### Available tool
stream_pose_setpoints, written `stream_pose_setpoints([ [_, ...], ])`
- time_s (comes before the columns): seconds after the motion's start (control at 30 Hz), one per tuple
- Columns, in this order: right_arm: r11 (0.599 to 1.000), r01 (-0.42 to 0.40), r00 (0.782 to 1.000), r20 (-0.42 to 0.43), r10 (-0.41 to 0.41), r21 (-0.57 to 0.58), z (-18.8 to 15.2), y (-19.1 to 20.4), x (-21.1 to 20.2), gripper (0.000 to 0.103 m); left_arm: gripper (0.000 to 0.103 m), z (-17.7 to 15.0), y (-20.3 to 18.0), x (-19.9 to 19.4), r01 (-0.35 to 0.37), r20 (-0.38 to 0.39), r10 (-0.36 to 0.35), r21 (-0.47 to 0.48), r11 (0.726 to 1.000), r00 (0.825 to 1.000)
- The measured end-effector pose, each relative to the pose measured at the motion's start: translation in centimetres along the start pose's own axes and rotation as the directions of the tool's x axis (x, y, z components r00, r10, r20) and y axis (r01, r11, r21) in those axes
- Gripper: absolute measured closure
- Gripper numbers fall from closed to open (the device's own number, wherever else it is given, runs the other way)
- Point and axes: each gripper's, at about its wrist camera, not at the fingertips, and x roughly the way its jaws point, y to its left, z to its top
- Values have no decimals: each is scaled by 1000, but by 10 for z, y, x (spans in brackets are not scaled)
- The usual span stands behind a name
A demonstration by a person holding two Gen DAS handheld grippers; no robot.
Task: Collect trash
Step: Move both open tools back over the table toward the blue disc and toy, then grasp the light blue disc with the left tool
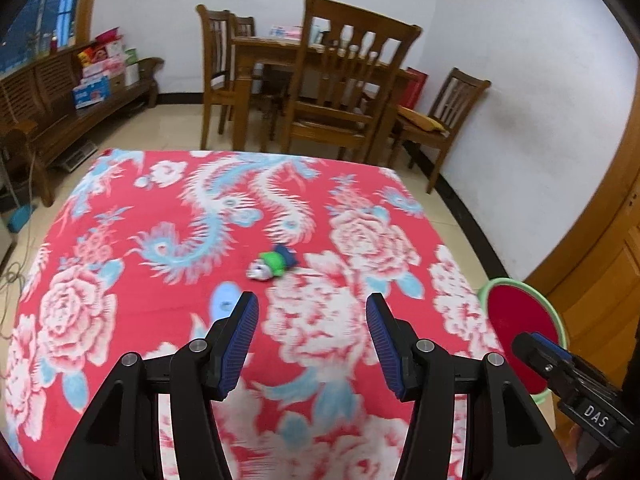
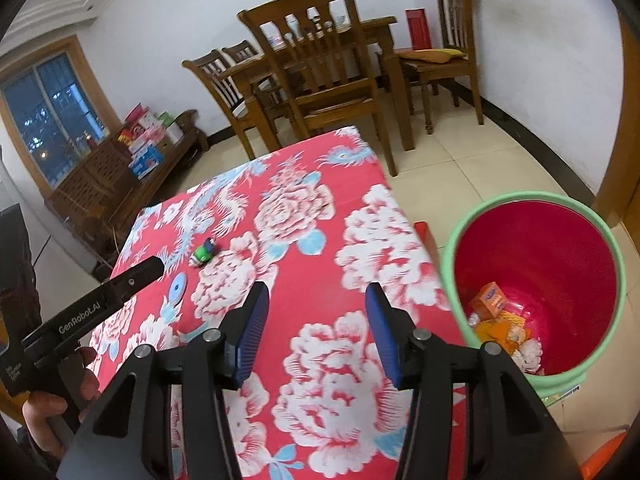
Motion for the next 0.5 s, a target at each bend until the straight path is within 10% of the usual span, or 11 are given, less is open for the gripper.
stream_pose_setpoints([
  [0.5, 998, -12, 997, -73, 8, -55, -6, 26, 32, 48, 46, -8, 60, 33, -104, -70, 98, -74, 992, 993],
])
